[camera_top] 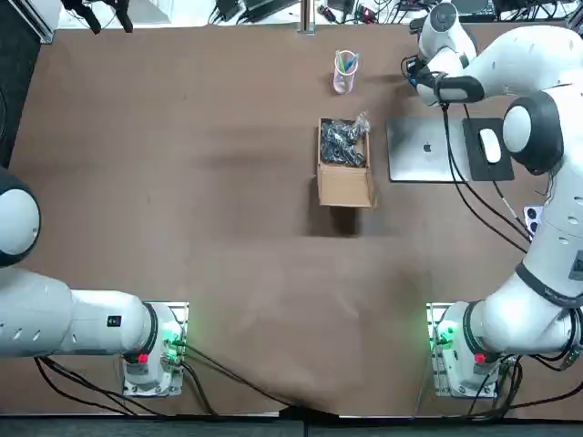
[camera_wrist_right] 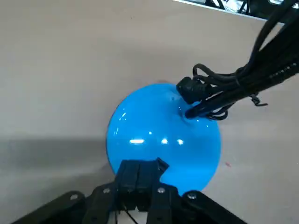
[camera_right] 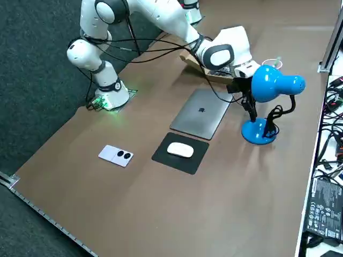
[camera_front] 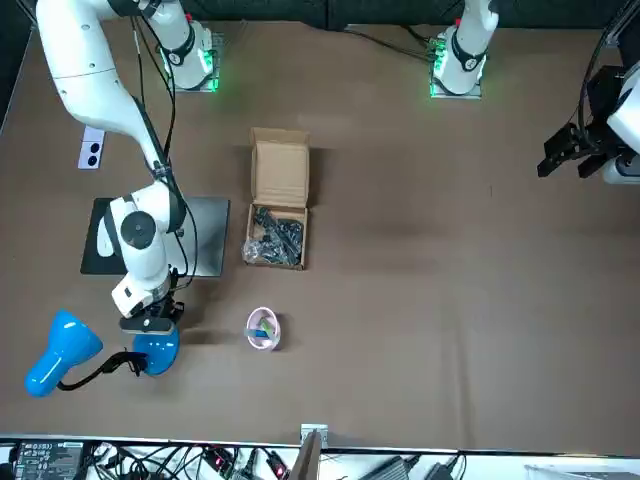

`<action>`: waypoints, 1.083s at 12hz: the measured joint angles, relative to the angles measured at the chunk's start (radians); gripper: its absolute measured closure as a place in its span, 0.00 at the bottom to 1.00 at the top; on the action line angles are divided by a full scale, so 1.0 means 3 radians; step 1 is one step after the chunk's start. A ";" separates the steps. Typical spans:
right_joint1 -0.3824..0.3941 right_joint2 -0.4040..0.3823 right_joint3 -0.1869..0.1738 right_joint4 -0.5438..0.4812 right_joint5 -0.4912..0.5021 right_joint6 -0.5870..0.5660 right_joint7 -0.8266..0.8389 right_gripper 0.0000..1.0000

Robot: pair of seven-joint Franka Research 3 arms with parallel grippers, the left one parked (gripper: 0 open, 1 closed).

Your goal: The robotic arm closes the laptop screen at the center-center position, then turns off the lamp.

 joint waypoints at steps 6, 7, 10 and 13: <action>-0.0002 0.0002 -0.0009 0.0000 0.0000 0.0039 0.0000 0.98; -0.0002 0.0003 -0.0013 0.0000 0.0000 0.0048 0.0000 0.98; -0.0002 0.0005 -0.0039 0.0000 -0.0002 0.0105 -0.0001 0.98; -0.0002 0.0009 -0.0043 0.0000 -0.0006 0.0117 -0.0001 0.98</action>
